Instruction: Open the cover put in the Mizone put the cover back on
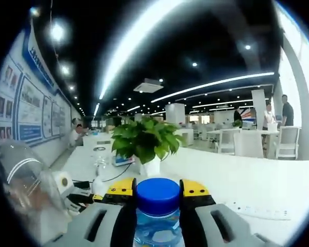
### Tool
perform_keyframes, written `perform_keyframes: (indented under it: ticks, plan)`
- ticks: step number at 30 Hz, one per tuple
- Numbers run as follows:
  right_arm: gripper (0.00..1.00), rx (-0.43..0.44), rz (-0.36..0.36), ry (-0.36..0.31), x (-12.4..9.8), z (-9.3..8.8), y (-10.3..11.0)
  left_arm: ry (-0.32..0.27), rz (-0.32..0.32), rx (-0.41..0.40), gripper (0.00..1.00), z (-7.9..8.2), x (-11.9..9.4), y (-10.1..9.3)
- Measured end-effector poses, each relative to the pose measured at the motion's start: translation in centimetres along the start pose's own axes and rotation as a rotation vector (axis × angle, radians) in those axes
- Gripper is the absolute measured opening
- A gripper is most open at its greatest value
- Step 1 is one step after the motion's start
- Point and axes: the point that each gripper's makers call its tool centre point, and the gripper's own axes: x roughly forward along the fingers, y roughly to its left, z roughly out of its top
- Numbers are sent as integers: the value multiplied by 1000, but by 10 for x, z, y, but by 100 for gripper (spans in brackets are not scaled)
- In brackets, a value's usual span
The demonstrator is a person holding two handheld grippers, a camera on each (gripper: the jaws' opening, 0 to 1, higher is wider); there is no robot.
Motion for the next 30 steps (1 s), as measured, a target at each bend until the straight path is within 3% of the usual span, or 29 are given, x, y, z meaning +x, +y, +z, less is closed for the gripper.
perform_keyframes:
  ticks: [4,14,18,19,20,21,23,27,30]
  plan:
    - [25,-1,-4,-1,0,0,0,-34,-10,-13,24,11,4,0]
    - [25,4,-4,-2,0,0,-1,-15,-50,65,25,23,17,5]
    - [25,1,-2,1,-1,0,-1,-30,-61,-9,25,9,17,8]
    - [25,2,-2,1,-1,0,-1,18,-46,-12,24,0,15,9]
    - [25,1,-2,0,-1,0,-1,43,-52,57,25,-1,15,8]
    - [25,0,-2,0,-1,0,-1,-19,-57,82,25,7,14,3]
    - [25,1,-4,-1,0,0,-2,7,-67,25,25,1,12,1]
    - [25,-4,-10,3,-1,-1,-2,1,-74,33,25,3,13,-4]
    - [25,-22,-20,14,-4,-2,-2,31,-92,67,25,-6,17,-12]
